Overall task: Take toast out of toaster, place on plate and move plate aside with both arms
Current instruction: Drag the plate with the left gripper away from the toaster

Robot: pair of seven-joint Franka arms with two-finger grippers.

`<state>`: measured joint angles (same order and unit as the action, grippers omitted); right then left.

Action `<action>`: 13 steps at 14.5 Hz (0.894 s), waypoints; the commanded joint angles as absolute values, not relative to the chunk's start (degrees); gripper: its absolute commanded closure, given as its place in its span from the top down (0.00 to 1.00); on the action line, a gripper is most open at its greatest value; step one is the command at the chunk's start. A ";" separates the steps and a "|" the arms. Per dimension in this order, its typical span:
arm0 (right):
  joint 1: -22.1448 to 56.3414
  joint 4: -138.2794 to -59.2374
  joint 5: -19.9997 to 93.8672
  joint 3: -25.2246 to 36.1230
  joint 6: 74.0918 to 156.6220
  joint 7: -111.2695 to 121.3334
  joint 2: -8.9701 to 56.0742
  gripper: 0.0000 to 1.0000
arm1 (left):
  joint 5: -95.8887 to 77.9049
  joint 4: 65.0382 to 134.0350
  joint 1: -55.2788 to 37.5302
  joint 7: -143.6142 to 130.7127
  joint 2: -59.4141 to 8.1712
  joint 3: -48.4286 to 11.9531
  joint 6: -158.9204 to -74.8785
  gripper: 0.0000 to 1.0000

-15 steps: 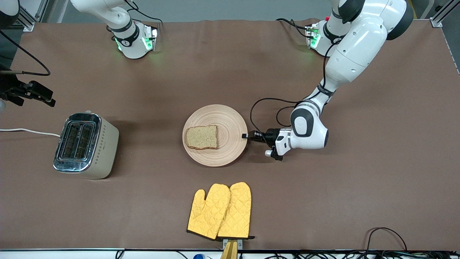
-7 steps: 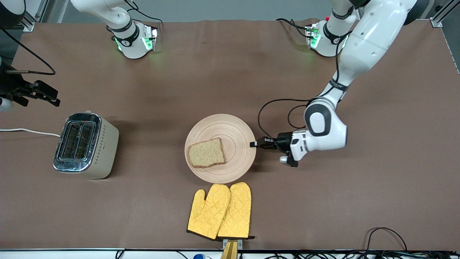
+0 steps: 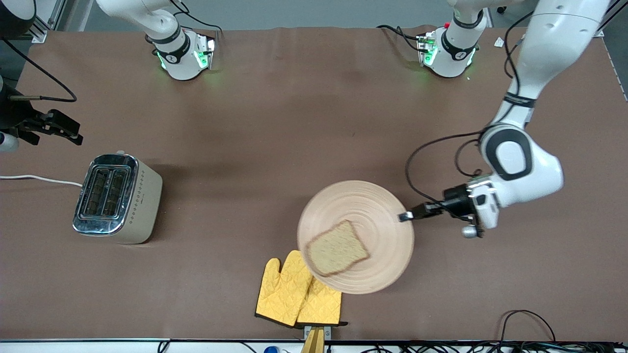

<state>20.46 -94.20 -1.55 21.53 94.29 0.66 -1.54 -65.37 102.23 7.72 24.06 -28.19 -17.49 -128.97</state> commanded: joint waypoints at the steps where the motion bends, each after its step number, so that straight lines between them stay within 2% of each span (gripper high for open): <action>1: 20.92 -95.01 -2.81 21.27 94.13 -0.18 -2.64 1.00 | -62.06 103.10 15.70 23.73 -26.72 -18.19 -122.81 0.00; 6: 21.36 -95.01 -2.81 21.27 94.04 -0.18 -2.72 1.00 | -51.88 102.48 28.11 26.53 -29.78 -18.11 -108.47 0.00; 13: 21.71 -95.01 -2.72 21.27 94.13 -0.18 -2.64 1.00 | -44.21 98.45 36.91 39.02 -39.72 -17.76 -108.11 0.01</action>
<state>21.23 -94.20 -1.55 21.38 94.28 0.66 -1.54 -45.09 101.96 36.02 38.14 -37.65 -17.04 -109.78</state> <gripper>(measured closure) 0.000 0.903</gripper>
